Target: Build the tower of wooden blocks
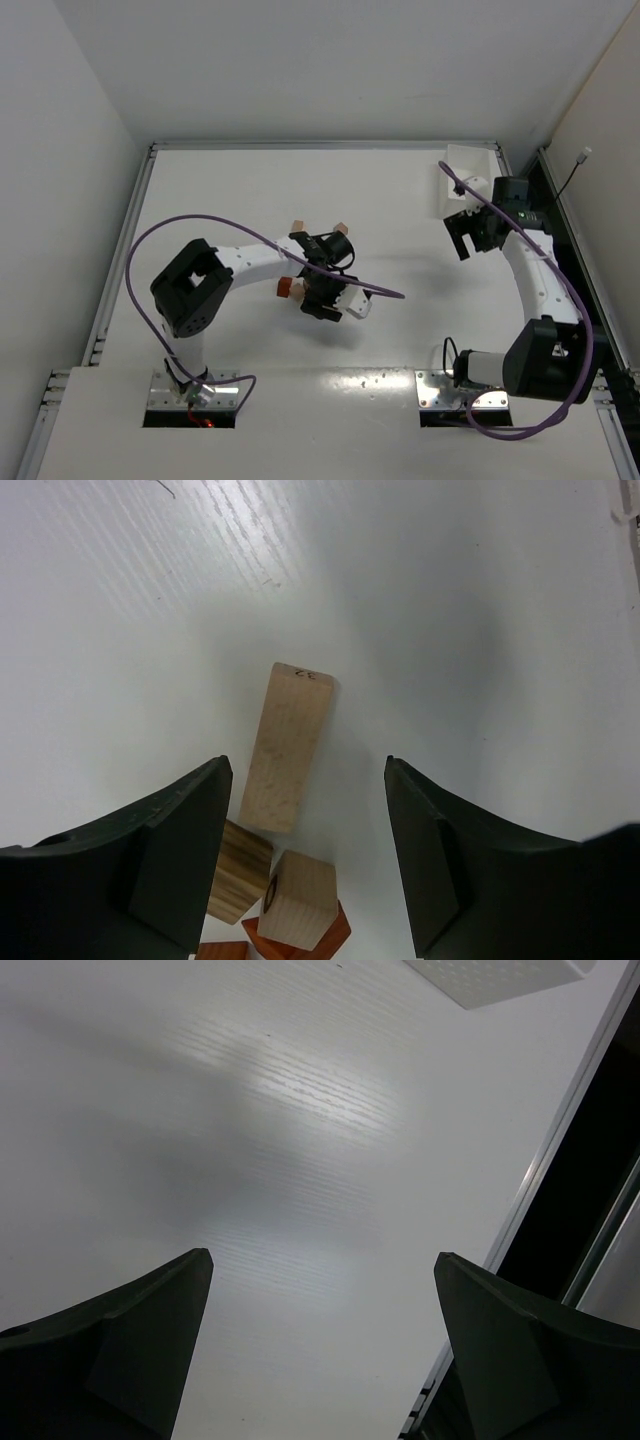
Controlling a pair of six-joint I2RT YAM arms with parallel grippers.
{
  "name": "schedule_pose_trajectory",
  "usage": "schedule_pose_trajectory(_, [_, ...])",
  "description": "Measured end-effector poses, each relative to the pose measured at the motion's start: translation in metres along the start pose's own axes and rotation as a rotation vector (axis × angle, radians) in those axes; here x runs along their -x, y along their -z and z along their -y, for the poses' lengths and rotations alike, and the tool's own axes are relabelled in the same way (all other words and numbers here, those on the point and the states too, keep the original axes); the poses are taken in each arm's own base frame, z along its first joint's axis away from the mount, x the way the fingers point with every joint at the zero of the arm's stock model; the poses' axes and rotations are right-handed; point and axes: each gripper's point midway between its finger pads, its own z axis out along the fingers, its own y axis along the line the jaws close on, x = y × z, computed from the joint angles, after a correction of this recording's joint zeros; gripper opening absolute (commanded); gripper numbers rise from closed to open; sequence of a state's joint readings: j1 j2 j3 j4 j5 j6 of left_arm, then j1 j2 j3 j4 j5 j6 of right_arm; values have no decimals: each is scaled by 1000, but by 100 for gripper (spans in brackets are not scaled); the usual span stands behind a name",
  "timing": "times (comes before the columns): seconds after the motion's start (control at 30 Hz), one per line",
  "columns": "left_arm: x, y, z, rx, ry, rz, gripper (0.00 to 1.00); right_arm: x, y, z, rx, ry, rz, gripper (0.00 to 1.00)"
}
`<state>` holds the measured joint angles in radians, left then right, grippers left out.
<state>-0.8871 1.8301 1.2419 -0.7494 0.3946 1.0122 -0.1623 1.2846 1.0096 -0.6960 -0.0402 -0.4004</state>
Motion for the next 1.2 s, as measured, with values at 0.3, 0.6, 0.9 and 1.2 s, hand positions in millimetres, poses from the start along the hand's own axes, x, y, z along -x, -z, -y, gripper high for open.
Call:
schedule_pose_trajectory(0.3, [-5,-17,0,-22,4,-19,53,4,0,0,9,-4,8,91])
schedule_pose_trajectory(0.6, [-10,-27,-11,13,4,-36,27,7,3,1,8,-5,12,91])
schedule_pose_trajectory(0.9, [-8,-26,-17,50,82,-36,0,8,0,2,15,-7,2,91])
schedule_pose_trajectory(1.2, [61,41,-91,323,421,140,0,14,-1,-10,65,-46,26,91])
